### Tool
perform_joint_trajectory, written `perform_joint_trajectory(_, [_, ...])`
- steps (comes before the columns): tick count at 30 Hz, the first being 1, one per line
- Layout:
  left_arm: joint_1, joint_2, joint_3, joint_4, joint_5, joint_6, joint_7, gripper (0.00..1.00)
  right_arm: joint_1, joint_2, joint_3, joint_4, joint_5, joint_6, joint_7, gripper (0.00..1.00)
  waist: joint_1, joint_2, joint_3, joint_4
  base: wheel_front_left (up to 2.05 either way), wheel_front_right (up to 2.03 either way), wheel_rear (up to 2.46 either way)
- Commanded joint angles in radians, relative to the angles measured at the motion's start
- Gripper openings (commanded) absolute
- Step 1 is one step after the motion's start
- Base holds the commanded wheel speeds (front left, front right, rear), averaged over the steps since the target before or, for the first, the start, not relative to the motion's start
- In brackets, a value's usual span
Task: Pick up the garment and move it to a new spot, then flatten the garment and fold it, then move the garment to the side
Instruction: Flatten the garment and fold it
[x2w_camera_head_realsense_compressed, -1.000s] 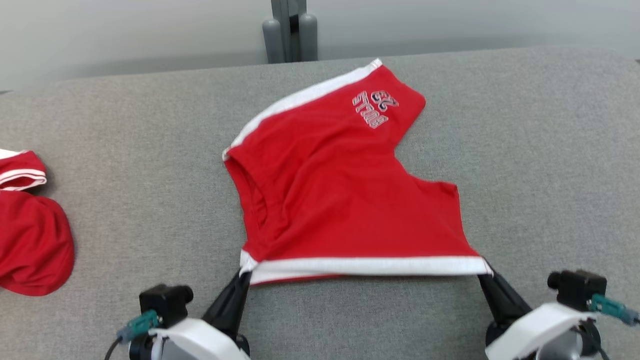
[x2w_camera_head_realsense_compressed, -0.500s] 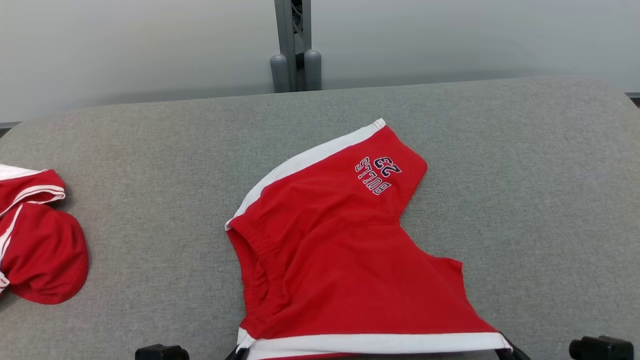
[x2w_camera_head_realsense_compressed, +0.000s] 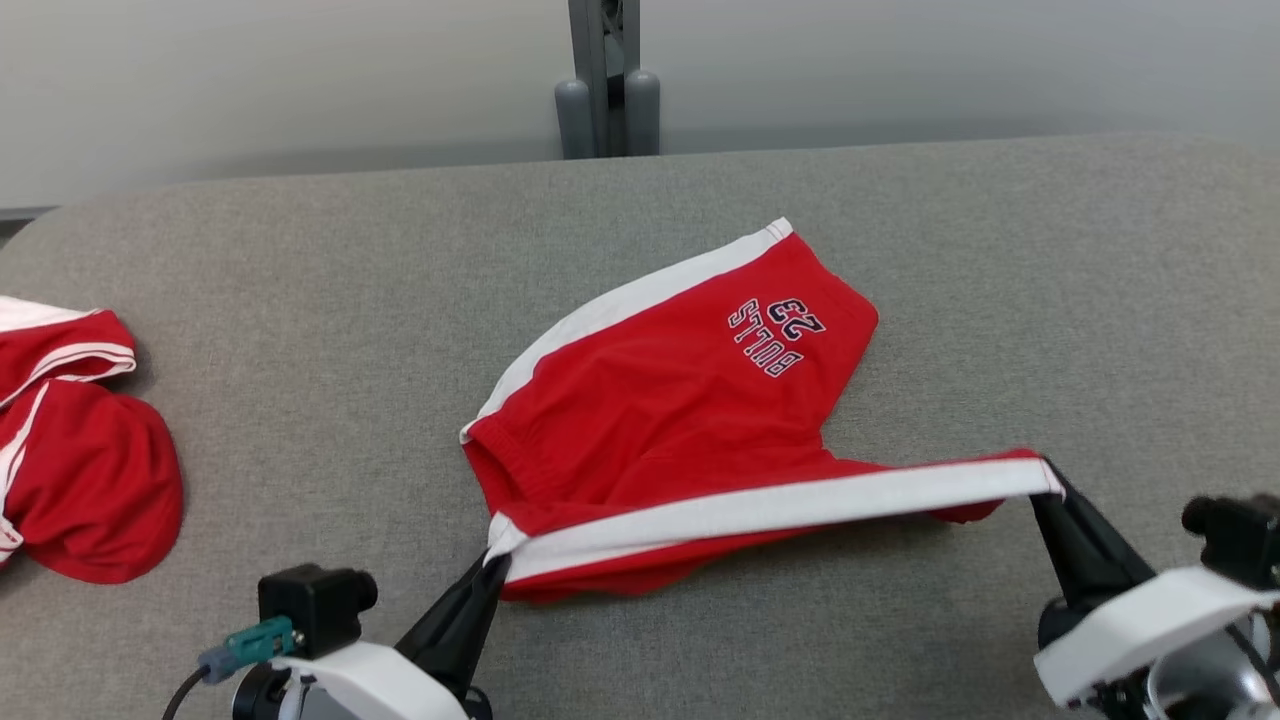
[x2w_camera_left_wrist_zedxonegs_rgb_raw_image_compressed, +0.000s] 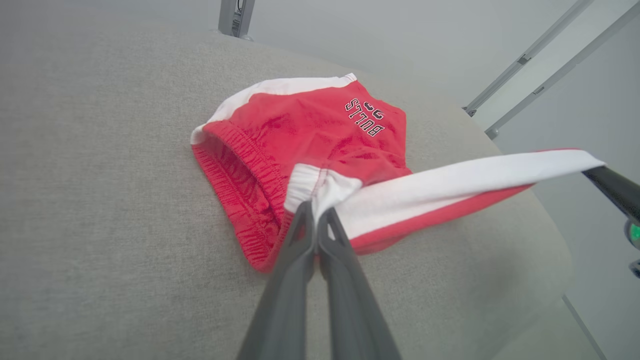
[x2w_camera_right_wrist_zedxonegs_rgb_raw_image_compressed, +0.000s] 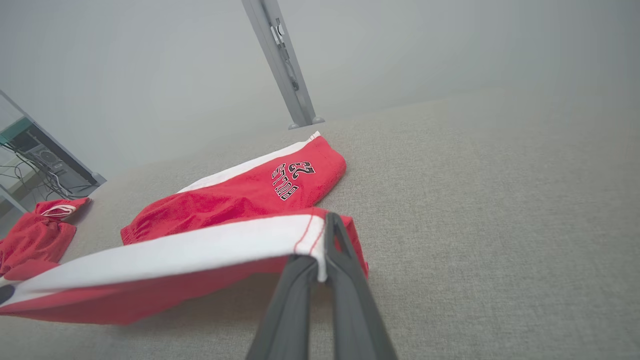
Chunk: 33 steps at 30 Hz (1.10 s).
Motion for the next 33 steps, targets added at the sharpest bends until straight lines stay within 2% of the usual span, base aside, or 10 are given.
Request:
perform_joint_trajectory(1, [-0.041, -0.001, 0.004, 0.018, -0.001, -0.012, 0.002, 0.0, -0.066, -0.013, -0.001, 0.028, -0.021, -0.003, -0.015, 0.0, 0.0, 0.0, 0.032, 0.011, 0.0, 0.0, 0.0])
perform_joint_trajectory(8, [-0.231, -0.042, -0.013, 0.11, 0.01, -0.071, -0.017, 0.0, -0.378, -0.078, 0.033, 0.209, -0.016, -0.002, -0.057, 0.0, 0.0, 0.0, 0.157, 0.066, 0.0, 0.0, 0.0])
perform_joint_trajectory(16, [-0.467, -0.143, -0.022, 0.29, -0.005, -0.125, -0.069, 0.0, -0.68, -0.16, 0.097, 0.448, 0.006, -0.002, -0.097, 0.0, 0.0, 0.0, 0.296, 0.157, 0.0, 0.0, 0.0])
perform_joint_trajectory(21, [-0.56, -0.185, -0.032, 0.401, -0.012, -0.151, -0.1, 0.0, -0.826, -0.204, 0.165, 0.609, 0.021, -0.002, -0.117, 0.0, 0.0, 0.0, 0.347, 0.194, 0.0, 0.0, 0.0])
perform_joint_trajectory(22, [-0.56, -0.185, -0.032, 0.401, -0.012, -0.151, -0.1, 0.0, -0.826, -0.204, 0.165, 0.609, 0.021, -0.002, -0.117, 0.0, 0.0, 0.0, 0.347, 0.194, 0.0, 0.0, 0.0])
perform_joint_trajectory(23, [-0.606, -0.201, -0.041, 0.459, -0.021, -0.165, -0.115, 0.0, -0.899, -0.224, 0.2, 0.706, 0.035, -0.002, -0.13, 0.0, 0.0, 0.0, 0.366, 0.211, 0.0, 0.0, 0.0])
perform_joint_trajectory(30, [-0.683, -0.224, -0.055, 0.55, -0.041, -0.178, -0.149, 0.0, -1.032, -0.253, 0.312, 0.882, 0.076, -0.002, -0.167, 0.0, 0.0, 0.0, 0.389, 0.23, 0.0, 0.0, 0.0])
perform_joint_trajectory(31, [-0.689, -0.225, -0.058, 0.558, -0.048, -0.18, -0.152, 0.04, -1.045, -0.255, 0.33, 0.903, 0.082, -0.002, -0.17, 0.0, 0.0, 0.0, 0.389, 0.232, 0.0, 0.0, 0.0])
perform_joint_trajectory(32, [-0.695, -0.227, -0.062, 0.565, -0.053, -0.185, -0.157, 0.21, -1.058, -0.259, 0.346, 0.919, 0.088, -0.002, -0.176, 0.0, 0.0, 0.0, 0.389, 0.234, 0.0, 0.0, 0.0])
perform_joint_trajectory(33, [-0.7, -0.229, -0.065, 0.569, -0.059, -0.185, -0.162, 0.8, -1.068, -0.26, 0.365, 0.935, 0.098, -0.002, -0.176, 0.0, 0.0, 0.0, 0.389, 0.235, 0.0, 0.0, 0.0])
